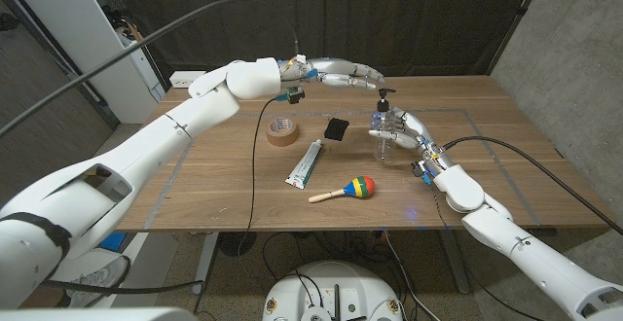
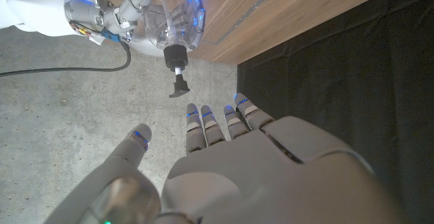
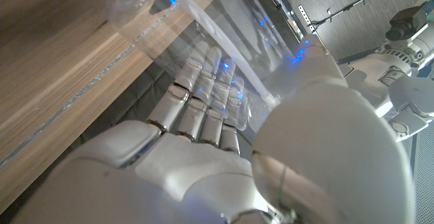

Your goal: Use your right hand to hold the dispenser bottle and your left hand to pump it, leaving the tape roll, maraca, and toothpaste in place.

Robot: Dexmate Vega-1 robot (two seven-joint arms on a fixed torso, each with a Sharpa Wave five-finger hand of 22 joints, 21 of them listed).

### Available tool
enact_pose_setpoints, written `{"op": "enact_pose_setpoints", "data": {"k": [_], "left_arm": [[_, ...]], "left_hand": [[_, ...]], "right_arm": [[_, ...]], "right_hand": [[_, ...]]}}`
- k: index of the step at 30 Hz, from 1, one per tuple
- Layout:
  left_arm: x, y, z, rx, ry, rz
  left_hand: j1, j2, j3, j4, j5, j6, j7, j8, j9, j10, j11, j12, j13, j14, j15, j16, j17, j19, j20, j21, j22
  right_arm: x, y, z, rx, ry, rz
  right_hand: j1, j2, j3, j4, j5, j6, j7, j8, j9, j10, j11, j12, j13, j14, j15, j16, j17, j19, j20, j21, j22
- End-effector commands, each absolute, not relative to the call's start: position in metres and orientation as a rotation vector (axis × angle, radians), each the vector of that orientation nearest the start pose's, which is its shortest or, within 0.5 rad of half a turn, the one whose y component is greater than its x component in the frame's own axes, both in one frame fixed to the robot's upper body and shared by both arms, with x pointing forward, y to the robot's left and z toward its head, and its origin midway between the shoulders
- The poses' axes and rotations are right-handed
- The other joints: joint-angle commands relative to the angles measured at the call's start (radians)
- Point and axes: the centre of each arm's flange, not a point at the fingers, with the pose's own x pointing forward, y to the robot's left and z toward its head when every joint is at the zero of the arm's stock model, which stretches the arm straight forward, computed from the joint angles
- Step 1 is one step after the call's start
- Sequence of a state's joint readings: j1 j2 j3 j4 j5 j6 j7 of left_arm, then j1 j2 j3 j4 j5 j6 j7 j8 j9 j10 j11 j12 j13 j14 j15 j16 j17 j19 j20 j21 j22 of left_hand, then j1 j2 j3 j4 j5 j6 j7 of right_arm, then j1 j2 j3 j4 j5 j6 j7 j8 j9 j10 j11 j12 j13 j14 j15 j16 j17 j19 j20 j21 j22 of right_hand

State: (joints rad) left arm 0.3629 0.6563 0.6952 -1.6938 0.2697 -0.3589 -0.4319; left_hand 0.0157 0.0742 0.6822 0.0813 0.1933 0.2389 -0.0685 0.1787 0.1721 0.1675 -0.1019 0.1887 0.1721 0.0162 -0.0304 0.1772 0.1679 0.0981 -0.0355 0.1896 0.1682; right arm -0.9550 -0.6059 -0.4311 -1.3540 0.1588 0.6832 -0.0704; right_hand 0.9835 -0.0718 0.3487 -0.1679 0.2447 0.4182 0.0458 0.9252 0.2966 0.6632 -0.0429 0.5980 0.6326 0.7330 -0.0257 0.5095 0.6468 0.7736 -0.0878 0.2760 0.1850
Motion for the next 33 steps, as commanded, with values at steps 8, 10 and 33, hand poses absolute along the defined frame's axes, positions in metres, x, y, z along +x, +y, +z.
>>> {"op": "enact_pose_setpoints", "data": {"k": [8,10,33], "left_arm": [[0.525,0.093,0.174,1.401,-1.127,-0.532],[0.525,0.094,0.174,1.388,-1.124,-0.521],[0.518,0.150,0.157,1.079,-1.039,-0.244]], "left_hand": [[0.008,0.065,0.010,-0.002,0.008,0.000,-0.005,0.000,0.000,-0.003,0.005,-0.001,0.000,0.005,-0.120,-0.001,0.002,0.009,-0.130,0.005,0.003],[0.008,0.065,0.010,-0.002,0.008,0.000,-0.007,0.000,0.000,-0.005,0.005,-0.001,0.001,0.006,-0.118,-0.001,0.002,0.010,-0.130,0.005,0.003],[0.014,0.064,0.016,-0.011,0.007,-0.012,-0.006,-0.002,0.000,-0.021,0.009,-0.005,0.001,0.009,-0.098,-0.002,0.000,0.019,-0.119,0.006,0.003]], "right_arm": [[0.593,-0.255,-0.052,-0.447,-0.907,0.286],[0.594,-0.255,-0.051,-0.444,-0.905,0.283],[0.608,-0.245,-0.044,-0.416,-0.915,0.260]], "right_hand": [[0.111,0.134,0.005,0.008,0.006,0.088,-0.095,0.006,0.001,0.120,-0.113,0.000,0.004,0.050,-0.191,-0.006,0.006,-0.004,-0.049,-0.001,0.001],[0.111,0.133,0.005,0.008,0.006,0.086,-0.096,0.006,0.001,0.119,-0.112,-0.001,0.003,0.049,-0.190,-0.008,0.007,-0.008,-0.048,-0.002,0.001],[0.120,0.130,0.004,0.002,0.009,0.071,-0.100,0.005,-0.003,0.106,-0.109,-0.015,0.003,0.029,-0.193,-0.028,0.010,-0.024,-0.052,-0.008,0.001]]}}
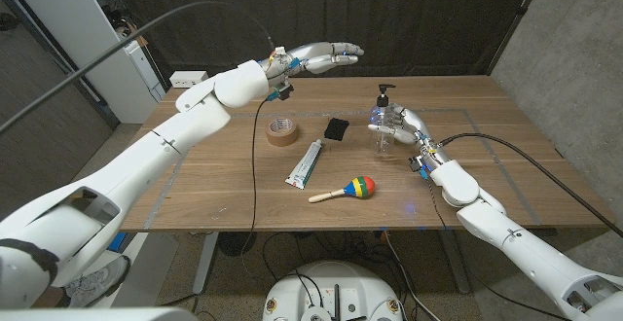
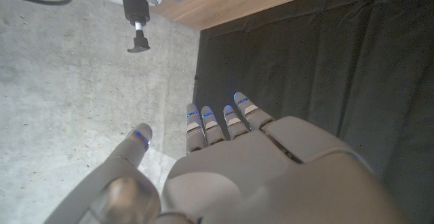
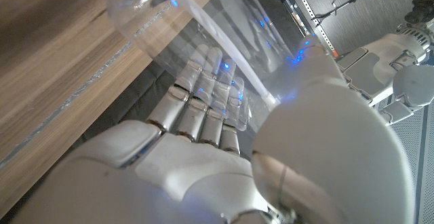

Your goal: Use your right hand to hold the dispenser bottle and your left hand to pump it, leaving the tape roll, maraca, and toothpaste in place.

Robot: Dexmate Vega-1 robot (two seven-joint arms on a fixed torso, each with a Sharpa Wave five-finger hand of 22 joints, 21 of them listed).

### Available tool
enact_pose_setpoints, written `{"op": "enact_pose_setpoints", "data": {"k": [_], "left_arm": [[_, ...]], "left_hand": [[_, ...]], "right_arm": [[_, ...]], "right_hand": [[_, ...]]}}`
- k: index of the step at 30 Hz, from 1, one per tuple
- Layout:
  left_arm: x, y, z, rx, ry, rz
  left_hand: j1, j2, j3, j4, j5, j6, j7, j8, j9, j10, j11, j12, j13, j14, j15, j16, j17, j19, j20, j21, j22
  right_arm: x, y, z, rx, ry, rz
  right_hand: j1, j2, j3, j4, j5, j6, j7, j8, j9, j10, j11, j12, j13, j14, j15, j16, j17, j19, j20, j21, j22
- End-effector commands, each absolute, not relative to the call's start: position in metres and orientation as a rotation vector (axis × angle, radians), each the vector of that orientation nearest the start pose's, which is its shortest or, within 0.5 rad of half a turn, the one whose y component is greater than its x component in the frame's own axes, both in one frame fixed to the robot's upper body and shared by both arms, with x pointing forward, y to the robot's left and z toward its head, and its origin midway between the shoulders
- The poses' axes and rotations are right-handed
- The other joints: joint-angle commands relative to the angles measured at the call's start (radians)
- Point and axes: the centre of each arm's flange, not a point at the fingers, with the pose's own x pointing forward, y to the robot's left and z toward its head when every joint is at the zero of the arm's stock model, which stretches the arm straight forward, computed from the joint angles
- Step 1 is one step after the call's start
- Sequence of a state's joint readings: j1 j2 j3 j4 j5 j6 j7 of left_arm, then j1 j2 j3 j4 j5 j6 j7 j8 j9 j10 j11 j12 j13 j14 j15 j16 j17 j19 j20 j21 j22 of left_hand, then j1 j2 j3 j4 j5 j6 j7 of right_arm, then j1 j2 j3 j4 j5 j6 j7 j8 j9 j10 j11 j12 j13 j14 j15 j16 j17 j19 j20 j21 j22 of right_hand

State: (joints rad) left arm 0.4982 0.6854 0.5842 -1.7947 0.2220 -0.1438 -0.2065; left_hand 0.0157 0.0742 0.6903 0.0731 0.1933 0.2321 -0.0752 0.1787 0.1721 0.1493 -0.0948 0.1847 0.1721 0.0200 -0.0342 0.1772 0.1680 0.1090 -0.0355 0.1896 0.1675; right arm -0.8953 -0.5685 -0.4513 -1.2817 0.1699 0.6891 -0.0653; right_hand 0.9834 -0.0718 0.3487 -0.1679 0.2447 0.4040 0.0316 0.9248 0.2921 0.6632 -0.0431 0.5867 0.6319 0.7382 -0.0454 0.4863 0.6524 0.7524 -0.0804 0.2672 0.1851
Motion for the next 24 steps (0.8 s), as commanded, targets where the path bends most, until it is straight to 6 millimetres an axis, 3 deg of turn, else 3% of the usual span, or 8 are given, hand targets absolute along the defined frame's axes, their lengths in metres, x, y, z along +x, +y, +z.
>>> {"op": "enact_pose_setpoints", "data": {"k": [1,17,24], "left_arm": [[0.518,0.152,0.156,1.058,-1.035,-0.234],[0.526,0.193,0.119,0.709,-0.943,-0.094],[0.531,0.196,0.103,0.582,-0.918,-0.072]], "left_hand": [[0.015,0.064,0.009,-0.004,0.007,-0.005,0.001,-0.002,0.000,-0.003,0.001,-0.001,0.001,0.005,-0.093,-0.002,0.000,0.009,-0.119,0.006,0.003],[0.021,0.067,0.015,-0.014,0.007,-0.004,0.013,0.000,0.000,0.004,0.007,0.004,0.001,0.015,-0.087,0.000,-0.001,0.016,-0.112,0.007,0.003],[0.019,0.065,0.016,-0.015,0.006,-0.014,0.017,-0.003,0.000,0.004,0.012,0.004,0.001,0.020,-0.083,0.001,0.000,0.020,-0.108,0.008,0.003]], "right_arm": [[0.609,-0.245,-0.044,-0.410,-0.917,0.258],[0.627,-0.244,-0.033,-0.389,-0.916,0.230],[0.638,-0.243,-0.029,-0.384,-0.895,0.238]], "right_hand": [[0.120,0.131,0.004,0.002,0.009,0.085,-0.086,0.006,0.001,0.106,-0.108,-0.004,0.003,0.022,-0.173,-0.006,0.004,-0.003,-0.060,0.001,0.001],[0.127,0.131,0.003,0.002,0.012,0.065,-0.088,0.002,-0.002,0.084,-0.104,-0.022,-0.001,0.008,-0.173,-0.019,0.008,-0.015,-0.061,-0.002,0.001],[0.132,0.130,0.003,0.001,0.014,0.043,-0.087,-0.005,-0.004,0.068,-0.109,-0.033,-0.003,-0.006,-0.174,-0.030,0.009,-0.027,-0.060,-0.007,0.001]]}}
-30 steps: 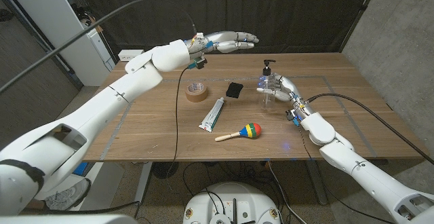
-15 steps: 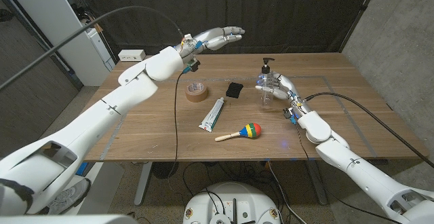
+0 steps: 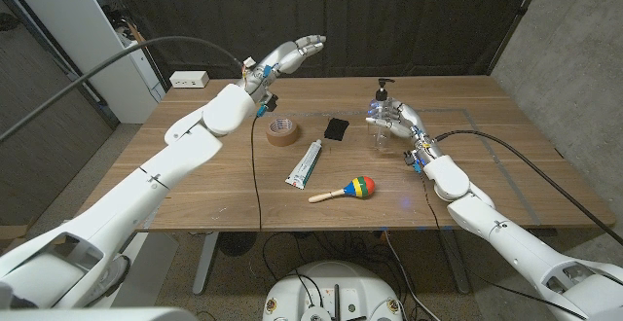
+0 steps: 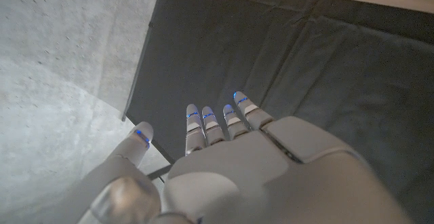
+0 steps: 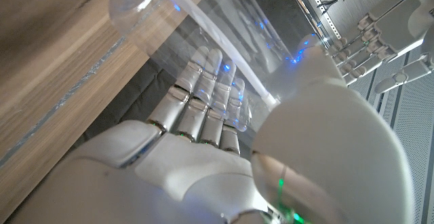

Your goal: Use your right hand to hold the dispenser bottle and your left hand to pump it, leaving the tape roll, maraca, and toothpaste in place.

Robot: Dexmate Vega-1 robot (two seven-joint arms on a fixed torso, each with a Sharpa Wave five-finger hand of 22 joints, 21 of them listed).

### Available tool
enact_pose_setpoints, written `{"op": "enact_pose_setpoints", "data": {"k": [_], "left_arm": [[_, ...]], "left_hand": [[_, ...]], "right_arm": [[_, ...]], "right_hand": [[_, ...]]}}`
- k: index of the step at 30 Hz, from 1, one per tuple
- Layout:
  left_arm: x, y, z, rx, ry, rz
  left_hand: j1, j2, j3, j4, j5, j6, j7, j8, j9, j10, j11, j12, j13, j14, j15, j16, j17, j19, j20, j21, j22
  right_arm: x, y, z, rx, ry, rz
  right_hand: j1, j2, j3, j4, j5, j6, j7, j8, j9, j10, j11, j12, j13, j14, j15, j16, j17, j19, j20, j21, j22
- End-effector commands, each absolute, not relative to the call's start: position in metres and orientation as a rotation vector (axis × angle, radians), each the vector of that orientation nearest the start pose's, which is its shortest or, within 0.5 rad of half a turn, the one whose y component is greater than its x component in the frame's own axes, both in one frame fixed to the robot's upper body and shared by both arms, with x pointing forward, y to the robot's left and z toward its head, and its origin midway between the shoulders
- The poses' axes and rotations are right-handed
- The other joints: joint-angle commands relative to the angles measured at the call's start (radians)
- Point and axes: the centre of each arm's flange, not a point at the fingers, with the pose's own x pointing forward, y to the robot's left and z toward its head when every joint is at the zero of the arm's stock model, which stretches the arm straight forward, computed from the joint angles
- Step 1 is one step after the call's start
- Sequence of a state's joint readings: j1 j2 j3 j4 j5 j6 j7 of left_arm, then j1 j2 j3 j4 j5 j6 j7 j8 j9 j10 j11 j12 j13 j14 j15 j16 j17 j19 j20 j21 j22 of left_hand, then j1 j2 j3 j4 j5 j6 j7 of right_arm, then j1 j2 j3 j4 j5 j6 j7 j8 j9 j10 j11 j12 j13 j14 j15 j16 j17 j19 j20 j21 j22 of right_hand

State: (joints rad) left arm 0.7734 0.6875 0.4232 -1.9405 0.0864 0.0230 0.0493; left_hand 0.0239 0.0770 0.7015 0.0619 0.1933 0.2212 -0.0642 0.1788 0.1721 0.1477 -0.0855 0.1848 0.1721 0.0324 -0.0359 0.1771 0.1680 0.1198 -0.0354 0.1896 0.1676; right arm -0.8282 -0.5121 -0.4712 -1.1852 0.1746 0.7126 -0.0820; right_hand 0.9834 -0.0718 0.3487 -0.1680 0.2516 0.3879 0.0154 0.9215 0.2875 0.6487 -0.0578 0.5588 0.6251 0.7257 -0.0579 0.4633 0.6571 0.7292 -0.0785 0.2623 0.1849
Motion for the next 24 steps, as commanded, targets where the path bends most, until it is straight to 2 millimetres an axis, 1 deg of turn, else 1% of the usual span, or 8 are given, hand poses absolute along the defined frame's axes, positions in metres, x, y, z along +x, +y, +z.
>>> {"op": "enact_pose_setpoints", "data": {"k": [1,3,7,10,13,14,17,24], "left_arm": [[0.531,0.197,0.102,0.575,-0.916,-0.064],[0.531,0.200,0.097,0.552,-0.910,-0.048],[0.532,0.207,0.088,0.489,-0.894,-0.013],[0.533,0.213,0.081,0.453,-0.881,0.012],[0.534,0.217,0.077,0.428,-0.871,0.028],[0.535,0.221,0.072,0.405,-0.859,0.040],[0.538,0.227,0.065,0.369,-0.838,0.055],[0.545,0.240,0.048,0.267,-0.797,0.069]], "left_hand": [[0.011,0.062,0.005,-0.004,0.006,-0.003,0.007,-0.003,0.000,0.005,0.003,0.004,0.001,0.009,-0.080,0.001,0.001,0.010,-0.108,0.008,0.003],[0.010,0.061,0.004,-0.004,0.006,-0.004,0.007,-0.003,0.000,0.004,0.004,0.003,0.001,0.010,-0.077,0.002,0.001,0.011,-0.108,0.008,0.003],[0.009,0.060,0.004,-0.003,0.005,-0.003,0.011,-0.002,0.000,0.005,0.005,0.004,0.001,0.014,-0.075,0.003,0.001,0.014,-0.107,0.009,0.003],[0.008,0.059,0.003,-0.003,0.005,-0.002,0.013,-0.001,0.000,0.006,0.006,0.004,0.001,0.016,-0.073,0.003,0.002,0.019,-0.104,0.010,0.003],[0.007,0.058,0.003,-0.003,0.005,0.000,0.015,0.000,0.000,0.008,0.008,0.005,0.001,0.019,-0.072,0.004,0.002,0.019,-0.105,0.010,0.003],[0.006,0.058,0.003,-0.003,0.005,0.001,0.016,0.000,0.000,0.009,0.008,0.006,0.001,0.020,-0.071,0.004,0.002,0.020,-0.105,0.010,0.003],[0.005,0.058,0.003,-0.002,0.005,0.003,0.018,0.001,0.000,0.013,0.009,0.007,0.001,0.022,-0.070,0.004,0.002,0.022,-0.103,0.010,0.003],[0.003,0.057,0.003,-0.002,0.004,0.008,0.020,0.003,0.000,0.019,0.008,0.008,0.001,0.032,-0.068,0.006,0.002,0.031,-0.098,0.012,0.003]], "right_arm": [[0.639,-0.242,-0.029,-0.383,-0.890,0.238],[0.641,-0.242,-0.029,-0.383,-0.885,0.240],[0.646,-0.241,-0.028,-0.379,-0.875,0.241],[0.648,-0.242,-0.028,-0.379,-0.870,0.241],[0.649,-0.243,-0.027,-0.378,-0.869,0.240],[0.651,-0.243,-0.027,-0.382,-0.868,0.238],[0.653,-0.244,-0.026,-0.382,-0.866,0.234],[0.659,-0.245,-0.027,-0.377,-0.860,0.229]], "right_hand": [[0.132,0.129,0.003,0.001,0.007,0.058,-0.071,-0.002,0.000,0.081,-0.093,-0.007,0.003,0.003,-0.160,-0.009,0.005,-0.005,-0.062,-0.002,0.002],[0.137,0.129,0.004,-0.002,0.008,0.055,-0.069,-0.003,-0.001,0.077,-0.095,-0.011,0.001,-0.002,-0.162,-0.012,0.005,-0.007,-0.063,-0.003,0.002],[0.145,0.129,0.006,-0.005,0.009,0.044,-0.074,-0.007,-0.002,0.067,-0.096,-0.019,-0.002,-0.008,-0.164,-0.016,0.006,-0.011,-0.065,-0.004,0.002],[0.152,0.130,0.008,-0.006,0.011,0.039,-0.076,-0.008,-0.004,0.062,-0.103,-0.026,-0.006,-0.013,-0.164,-0.020,0.007,-0.013,-0.066,-0.005,0.002],[0.155,0.129,0.008,-0.006,0.012,0.034,-0.080,-0.010,-0.005,0.058,-0.102,-0.031,-0.009,-0.022,-0.163,-0.026,0.006,-0.021,-0.068,-0.008,0.001],[0.155,0.129,0.008,-0.006,0.012,0.033,-0.079,-0.010,-0.005,0.057,-0.102,-0.031,-0.009,-0.023,-0.163,-0.027,0.006,-0.021,-0.068,-0.008,0.001],[0.162,0.127,0.008,-0.008,0.012,0.026,-0.089,-0.013,-0.006,0.052,-0.108,-0.036,-0.009,-0.029,-0.166,-0.030,0.008,-0.027,-0.073,-0.010,0.001],[0.186,0.127,0.012,-0.013,0.015,0.014,-0.100,-0.016,-0.009,0.043,-0.115,-0.042,-0.006,-0.044,-0.170,-0.037,0.012,-0.041,-0.084,-0.015,0.002]]}}
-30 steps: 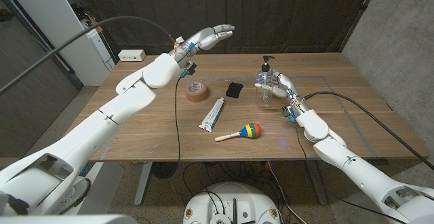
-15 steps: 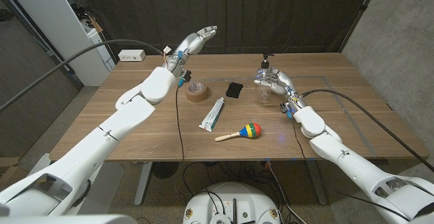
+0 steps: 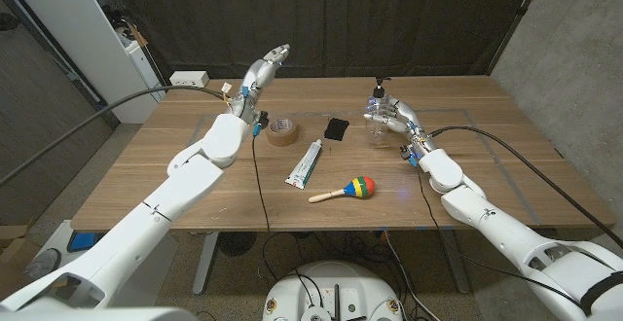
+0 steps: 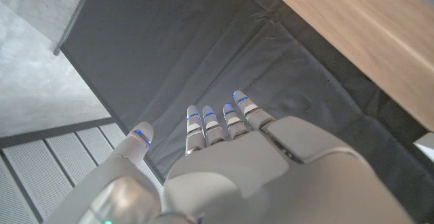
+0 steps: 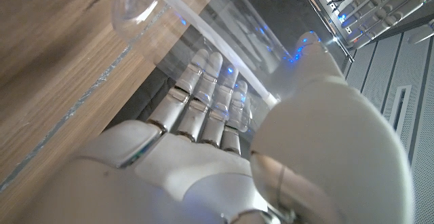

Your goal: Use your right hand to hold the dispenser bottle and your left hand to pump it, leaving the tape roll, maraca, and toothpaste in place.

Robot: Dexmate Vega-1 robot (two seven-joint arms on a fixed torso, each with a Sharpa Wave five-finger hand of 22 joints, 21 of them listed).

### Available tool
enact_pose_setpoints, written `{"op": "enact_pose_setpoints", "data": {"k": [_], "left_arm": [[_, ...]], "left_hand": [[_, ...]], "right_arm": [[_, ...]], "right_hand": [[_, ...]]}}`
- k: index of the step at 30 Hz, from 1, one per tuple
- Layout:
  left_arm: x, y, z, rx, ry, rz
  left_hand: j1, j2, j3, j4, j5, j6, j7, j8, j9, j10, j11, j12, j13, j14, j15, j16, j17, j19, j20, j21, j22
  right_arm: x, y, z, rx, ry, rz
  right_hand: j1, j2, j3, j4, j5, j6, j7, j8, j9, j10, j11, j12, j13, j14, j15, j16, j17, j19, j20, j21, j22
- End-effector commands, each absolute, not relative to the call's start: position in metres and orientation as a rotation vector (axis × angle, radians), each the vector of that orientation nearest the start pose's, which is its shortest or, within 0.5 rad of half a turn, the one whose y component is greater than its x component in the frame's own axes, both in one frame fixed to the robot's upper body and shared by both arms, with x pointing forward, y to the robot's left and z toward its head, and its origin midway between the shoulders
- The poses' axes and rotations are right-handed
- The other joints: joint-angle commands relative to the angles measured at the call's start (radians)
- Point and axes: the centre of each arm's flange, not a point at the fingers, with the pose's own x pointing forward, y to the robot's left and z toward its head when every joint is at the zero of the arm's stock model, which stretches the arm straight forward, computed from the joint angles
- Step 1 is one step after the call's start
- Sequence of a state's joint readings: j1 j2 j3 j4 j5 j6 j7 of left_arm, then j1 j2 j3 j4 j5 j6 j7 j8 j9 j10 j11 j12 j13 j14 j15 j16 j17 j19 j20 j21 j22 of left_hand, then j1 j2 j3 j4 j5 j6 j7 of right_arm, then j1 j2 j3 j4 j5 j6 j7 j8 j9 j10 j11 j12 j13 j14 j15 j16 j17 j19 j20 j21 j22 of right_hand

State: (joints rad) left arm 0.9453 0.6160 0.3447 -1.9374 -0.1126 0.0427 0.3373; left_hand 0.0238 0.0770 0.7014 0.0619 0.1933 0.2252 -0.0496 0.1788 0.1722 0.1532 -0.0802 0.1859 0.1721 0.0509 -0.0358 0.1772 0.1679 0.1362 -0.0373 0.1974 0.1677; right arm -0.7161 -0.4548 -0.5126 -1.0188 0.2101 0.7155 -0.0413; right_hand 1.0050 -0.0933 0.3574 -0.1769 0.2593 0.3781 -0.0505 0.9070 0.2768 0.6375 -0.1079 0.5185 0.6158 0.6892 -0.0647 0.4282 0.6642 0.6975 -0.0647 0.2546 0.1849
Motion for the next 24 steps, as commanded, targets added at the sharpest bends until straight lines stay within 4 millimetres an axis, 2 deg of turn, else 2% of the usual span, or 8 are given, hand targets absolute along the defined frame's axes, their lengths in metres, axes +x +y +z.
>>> {"op": "enact_pose_setpoints", "data": {"k": [1,11,15,24], "left_arm": [[0.546,0.241,0.045,0.241,-0.794,0.066],[0.549,0.252,0.025,0.172,-0.751,0.104],[0.553,0.253,0.017,0.124,-0.747,0.106],[0.560,0.263,0.006,0.089,-0.727,0.115]], "left_hand": [[0.003,0.057,0.003,-0.002,0.004,0.004,0.006,0.003,0.000,0.013,0.003,0.007,0.001,0.014,-0.069,0.006,0.002,0.015,-0.096,0.005,0.003],[0.000,0.056,0.002,0.001,0.004,0.009,0.006,0.004,0.000,0.023,-0.001,0.010,0.001,0.022,-0.068,0.006,0.002,0.020,-0.094,0.005,0.003],[-0.001,0.055,0.002,0.001,0.004,0.012,0.008,0.005,0.000,0.025,-0.003,0.010,0.001,0.025,-0.069,0.006,0.002,0.021,-0.094,0.004,0.003],[-0.003,0.052,0.001,0.001,0.004,0.006,0.009,0.001,0.000,0.014,-0.001,0.004,0.002,0.016,-0.063,0.000,0.002,0.017,-0.095,0.001,0.003]], "right_arm": [[0.660,-0.245,-0.028,-0.384,-0.862,0.233],[0.671,-0.243,-0.036,-0.349,-0.832,0.222],[0.676,-0.241,-0.041,-0.314,-0.824,0.207],[0.683,-0.239,-0.046,-0.299,-0.804,0.208]], "right_hand": [[0.167,0.148,0.003,-0.004,0.007,0.021,-0.039,-0.002,0.002,0.054,-0.065,-0.003,0.003,-0.009,-0.163,-0.002,0.006,-0.011,-0.100,-0.008,0.002],[0.192,0.147,0.004,-0.004,0.008,0.020,-0.047,-0.001,-0.001,0.045,-0.070,-0.012,0.004,-0.023,-0.163,-0.010,0.011,-0.018,-0.106,-0.010,0.001],[0.197,0.148,0.003,-0.002,0.008,0.023,-0.060,0.001,-0.001,0.043,-0.075,-0.015,0.004,-0.023,-0.165,-0.011,0.013,-0.021,-0.108,-0.011,0.001],[0.212,0.146,0.002,-0.002,0.008,0.027,-0.072,0.005,-0.003,0.044,-0.079,-0.018,0.006,-0.032,-0.167,-0.018,0.014,-0.030,-0.113,-0.014,0.001]]}}
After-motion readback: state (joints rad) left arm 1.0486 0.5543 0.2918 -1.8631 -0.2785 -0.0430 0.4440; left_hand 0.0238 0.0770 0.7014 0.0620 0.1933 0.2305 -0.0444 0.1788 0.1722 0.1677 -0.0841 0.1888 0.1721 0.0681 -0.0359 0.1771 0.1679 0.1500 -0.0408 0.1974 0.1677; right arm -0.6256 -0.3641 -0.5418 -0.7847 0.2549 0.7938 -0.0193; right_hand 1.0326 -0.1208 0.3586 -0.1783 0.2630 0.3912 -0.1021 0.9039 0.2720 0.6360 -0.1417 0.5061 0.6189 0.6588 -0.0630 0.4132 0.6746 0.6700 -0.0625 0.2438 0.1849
